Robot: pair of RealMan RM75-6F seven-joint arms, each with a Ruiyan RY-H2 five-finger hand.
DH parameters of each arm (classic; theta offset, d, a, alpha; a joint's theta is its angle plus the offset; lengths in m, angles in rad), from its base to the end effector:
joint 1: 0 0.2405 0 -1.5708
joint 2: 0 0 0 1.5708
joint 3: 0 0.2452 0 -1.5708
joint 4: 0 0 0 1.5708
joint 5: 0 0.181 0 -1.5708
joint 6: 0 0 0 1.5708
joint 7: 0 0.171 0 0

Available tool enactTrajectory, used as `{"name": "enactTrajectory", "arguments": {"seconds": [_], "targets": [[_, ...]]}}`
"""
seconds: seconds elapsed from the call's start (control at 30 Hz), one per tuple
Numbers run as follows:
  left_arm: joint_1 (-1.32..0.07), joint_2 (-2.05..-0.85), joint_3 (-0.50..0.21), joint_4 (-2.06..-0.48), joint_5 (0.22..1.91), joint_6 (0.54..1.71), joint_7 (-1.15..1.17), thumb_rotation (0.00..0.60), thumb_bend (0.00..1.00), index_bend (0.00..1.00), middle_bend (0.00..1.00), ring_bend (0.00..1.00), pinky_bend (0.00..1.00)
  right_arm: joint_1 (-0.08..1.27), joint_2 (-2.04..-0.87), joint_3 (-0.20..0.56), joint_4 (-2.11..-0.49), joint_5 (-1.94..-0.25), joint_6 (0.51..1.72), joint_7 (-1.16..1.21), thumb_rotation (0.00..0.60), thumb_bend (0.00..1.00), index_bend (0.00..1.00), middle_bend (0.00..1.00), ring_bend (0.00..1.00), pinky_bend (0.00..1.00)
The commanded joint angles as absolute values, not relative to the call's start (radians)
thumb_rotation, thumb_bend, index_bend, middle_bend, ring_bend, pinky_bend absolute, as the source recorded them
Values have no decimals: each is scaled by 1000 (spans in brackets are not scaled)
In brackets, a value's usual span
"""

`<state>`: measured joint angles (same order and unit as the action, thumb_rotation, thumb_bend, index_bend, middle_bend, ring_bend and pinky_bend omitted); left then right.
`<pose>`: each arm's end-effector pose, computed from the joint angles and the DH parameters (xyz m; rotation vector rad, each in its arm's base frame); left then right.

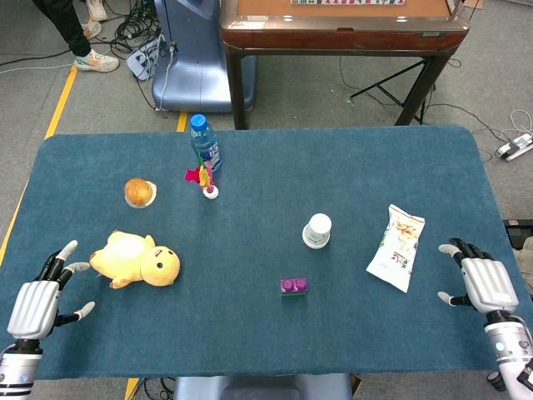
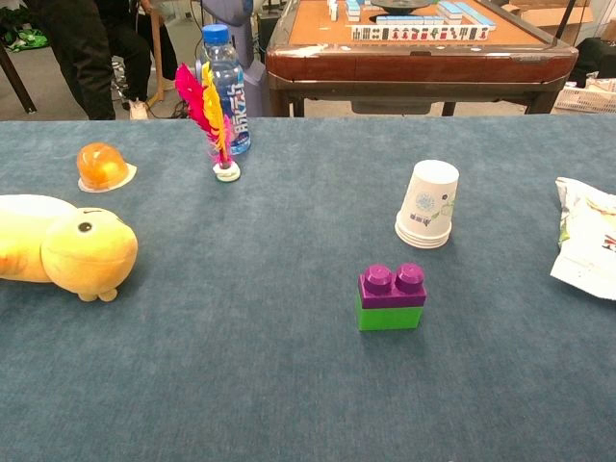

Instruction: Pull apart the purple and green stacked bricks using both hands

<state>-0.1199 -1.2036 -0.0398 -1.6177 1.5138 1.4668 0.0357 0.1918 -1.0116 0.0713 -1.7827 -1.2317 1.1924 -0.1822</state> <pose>-0.2748 0.2120 0.1494 -1.4211 -0.9409 -0.9642 -0.2966 -0.2280 0.1686 1.4436 -1.0807 0.6269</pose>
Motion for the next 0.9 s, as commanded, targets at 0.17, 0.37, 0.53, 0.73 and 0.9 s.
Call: {"name": "enactTrajectory", "arguments": {"seconds": [0.17,0.37,0.53,0.73,0.9], "targets": [[-120,-1207,-37,-1619,1524,1475,17,600,150,365,156,155,481,215,-1039,71,-1757,-1284,1184,-152,600,9,229,271,219,368],[-115,-1229,-35,-1596,1533,1489,8,600,150,377,182,173,516,270,-1050,78,-1780,-1356,1135,-108,600,100,360,555,528,650],[-115,-1242,-26,-1579,1545,1489,9,600,150,376,182,176,526,339,-1043,89,-1842,-1383,1057,-114,600,115,390,812,811,886],[-110,-1251,-19,-1562,1545,1488,0,600,150,371,175,175,526,403,-1081,106,-1879,-1371,1004,-168,600,115,469,1000,1000,1000],[-106,-1258,-16,-1544,1539,1486,-17,600,149,366,143,175,528,446,-1137,116,-1883,-1306,977,-259,600,114,471,1000,1000,1000]]}}
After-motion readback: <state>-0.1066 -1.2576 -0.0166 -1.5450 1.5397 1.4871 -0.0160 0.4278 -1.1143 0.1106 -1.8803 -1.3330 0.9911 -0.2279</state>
